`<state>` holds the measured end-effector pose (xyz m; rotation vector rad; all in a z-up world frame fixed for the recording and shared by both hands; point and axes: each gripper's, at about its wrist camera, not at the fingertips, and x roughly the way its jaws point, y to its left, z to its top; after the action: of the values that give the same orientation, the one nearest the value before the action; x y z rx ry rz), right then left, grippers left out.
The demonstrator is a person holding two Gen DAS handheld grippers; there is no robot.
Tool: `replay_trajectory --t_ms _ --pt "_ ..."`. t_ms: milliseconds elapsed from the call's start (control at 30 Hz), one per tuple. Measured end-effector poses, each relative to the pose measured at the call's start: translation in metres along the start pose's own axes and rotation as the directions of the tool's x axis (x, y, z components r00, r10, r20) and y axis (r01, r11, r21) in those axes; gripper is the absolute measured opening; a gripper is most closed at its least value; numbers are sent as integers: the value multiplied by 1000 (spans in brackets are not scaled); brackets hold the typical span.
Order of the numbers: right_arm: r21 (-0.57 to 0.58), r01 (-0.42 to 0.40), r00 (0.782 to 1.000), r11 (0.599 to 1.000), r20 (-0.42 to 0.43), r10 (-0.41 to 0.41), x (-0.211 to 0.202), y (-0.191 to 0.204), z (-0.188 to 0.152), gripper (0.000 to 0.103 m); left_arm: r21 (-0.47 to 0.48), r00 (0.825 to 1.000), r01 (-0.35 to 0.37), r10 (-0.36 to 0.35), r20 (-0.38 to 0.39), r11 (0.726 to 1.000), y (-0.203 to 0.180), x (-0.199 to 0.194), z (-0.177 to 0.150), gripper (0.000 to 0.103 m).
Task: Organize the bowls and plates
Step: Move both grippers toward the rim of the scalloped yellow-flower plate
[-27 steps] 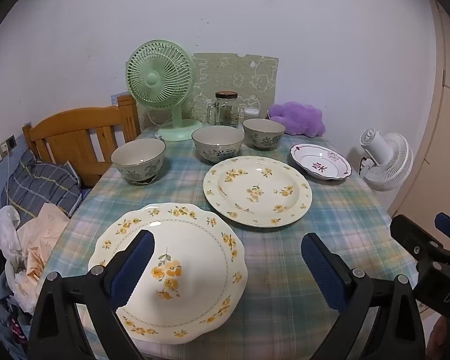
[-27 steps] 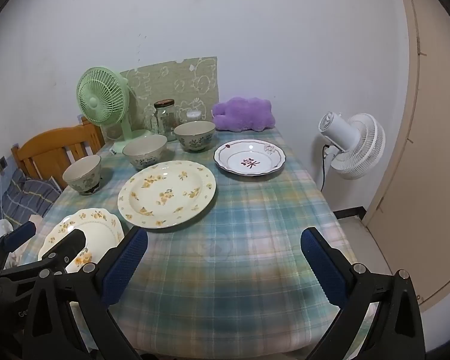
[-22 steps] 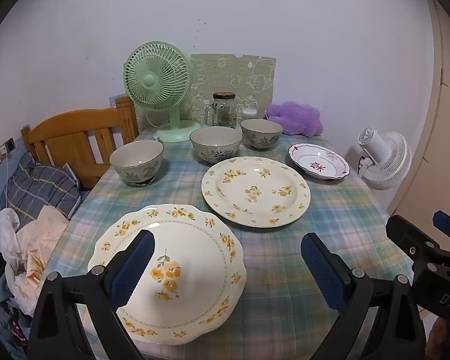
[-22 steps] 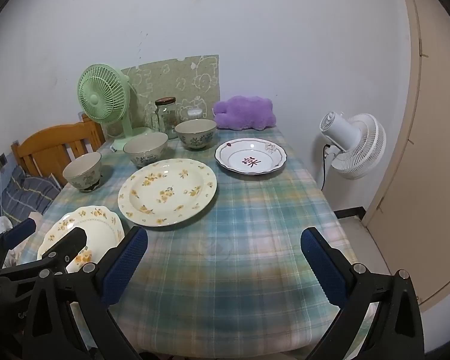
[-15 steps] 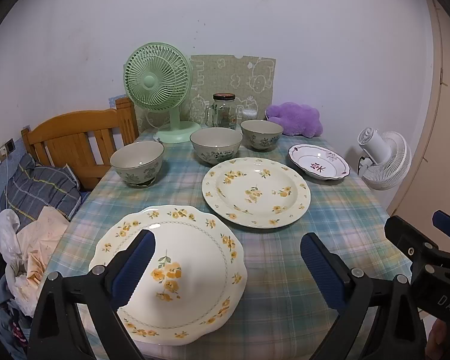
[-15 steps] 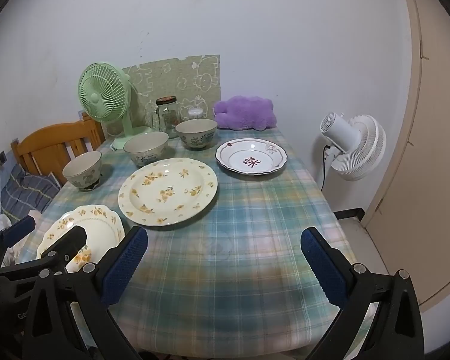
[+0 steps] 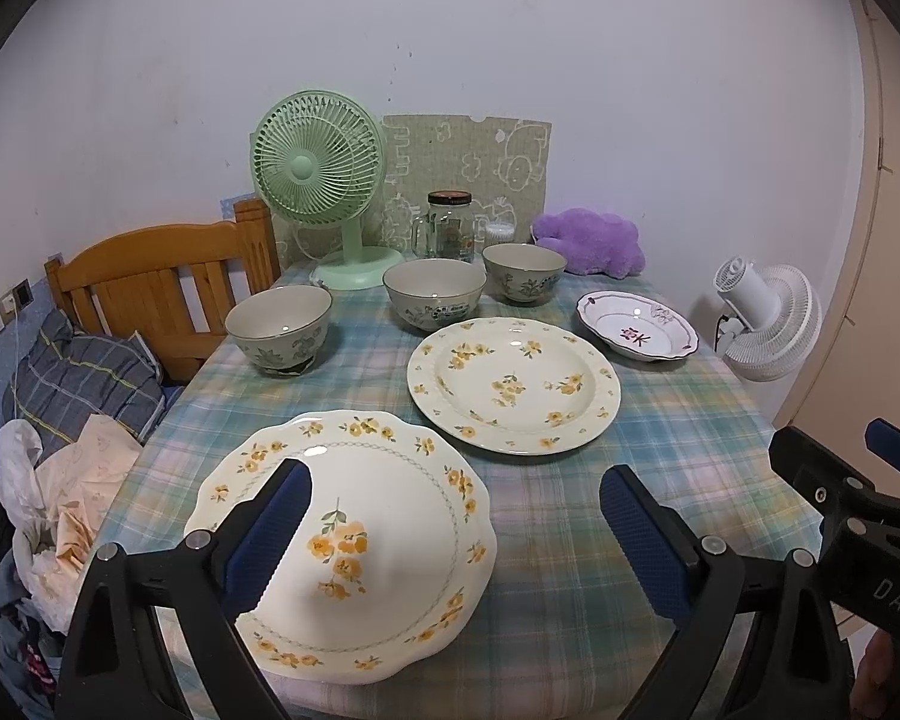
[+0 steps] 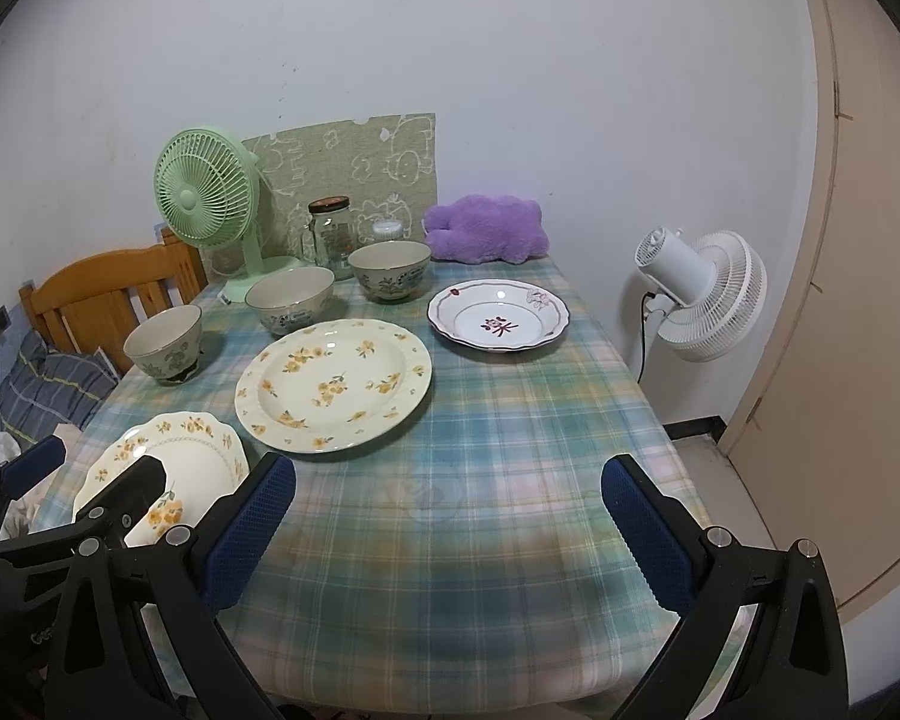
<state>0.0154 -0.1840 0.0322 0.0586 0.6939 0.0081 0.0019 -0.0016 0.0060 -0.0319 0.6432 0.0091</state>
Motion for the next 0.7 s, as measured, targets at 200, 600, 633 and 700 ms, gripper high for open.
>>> replay_trajectory --t_ms 200,600,633,700 --pt "1 8 1000 1000 -1 -8 -1 1 -1 103 8 1000 -3 3 2 1000 3 -9 3 97" --pt "-6 8 1000 1000 -7 -8 -2 7 -3 103 -53 999 44 -44 -8 998 11 -4 0 96" --pt "-6 4 1000 1000 -7 -4 -1 7 -3 103 -51 999 40 -40 -10 998 12 -3 1 95" --pt "-12 -2 1000 1000 -10 2 0 12 -3 102 -31 1000 24 -24 -9 999 15 0 -1 94"
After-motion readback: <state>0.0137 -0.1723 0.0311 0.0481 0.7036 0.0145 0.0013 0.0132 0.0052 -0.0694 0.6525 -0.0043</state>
